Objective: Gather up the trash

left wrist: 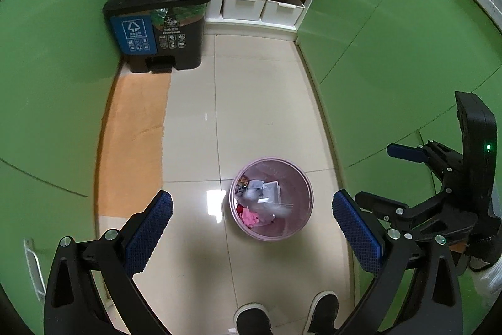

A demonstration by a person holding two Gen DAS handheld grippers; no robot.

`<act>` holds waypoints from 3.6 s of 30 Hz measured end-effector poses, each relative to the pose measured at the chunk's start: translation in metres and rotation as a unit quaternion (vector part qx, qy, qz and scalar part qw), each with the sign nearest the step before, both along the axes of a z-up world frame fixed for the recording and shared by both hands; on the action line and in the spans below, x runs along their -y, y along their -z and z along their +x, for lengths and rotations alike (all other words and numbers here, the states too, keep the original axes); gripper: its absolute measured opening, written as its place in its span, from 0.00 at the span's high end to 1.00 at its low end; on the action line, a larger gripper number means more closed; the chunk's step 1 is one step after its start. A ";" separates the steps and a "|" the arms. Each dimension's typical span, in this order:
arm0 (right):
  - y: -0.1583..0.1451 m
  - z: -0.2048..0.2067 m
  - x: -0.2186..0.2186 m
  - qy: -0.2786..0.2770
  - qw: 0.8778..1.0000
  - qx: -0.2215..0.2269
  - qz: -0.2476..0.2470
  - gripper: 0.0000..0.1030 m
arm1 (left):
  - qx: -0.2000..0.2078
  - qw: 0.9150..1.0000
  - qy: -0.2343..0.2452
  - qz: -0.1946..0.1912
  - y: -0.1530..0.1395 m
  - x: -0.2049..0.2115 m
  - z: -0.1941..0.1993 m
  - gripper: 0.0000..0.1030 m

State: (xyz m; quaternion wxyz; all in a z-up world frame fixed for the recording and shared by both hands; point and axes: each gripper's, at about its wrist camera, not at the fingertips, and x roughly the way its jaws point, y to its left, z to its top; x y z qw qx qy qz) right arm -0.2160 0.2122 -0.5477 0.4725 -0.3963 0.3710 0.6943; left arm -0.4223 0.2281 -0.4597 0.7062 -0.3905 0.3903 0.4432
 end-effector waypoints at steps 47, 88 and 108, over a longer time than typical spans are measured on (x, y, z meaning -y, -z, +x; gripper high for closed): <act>-0.495 0.273 0.397 0.460 0.871 0.033 0.169 0.03 | 0.095 0.903 0.404 0.110 -0.449 0.174 0.284 0.05; -0.526 0.334 0.467 0.500 0.841 0.030 0.204 0.03 | 0.097 0.864 0.471 0.148 -0.485 0.230 0.395 0.05; -0.522 0.336 0.464 0.505 0.840 0.027 0.196 0.03 | 0.092 0.876 0.454 0.136 -0.478 0.227 0.406 0.05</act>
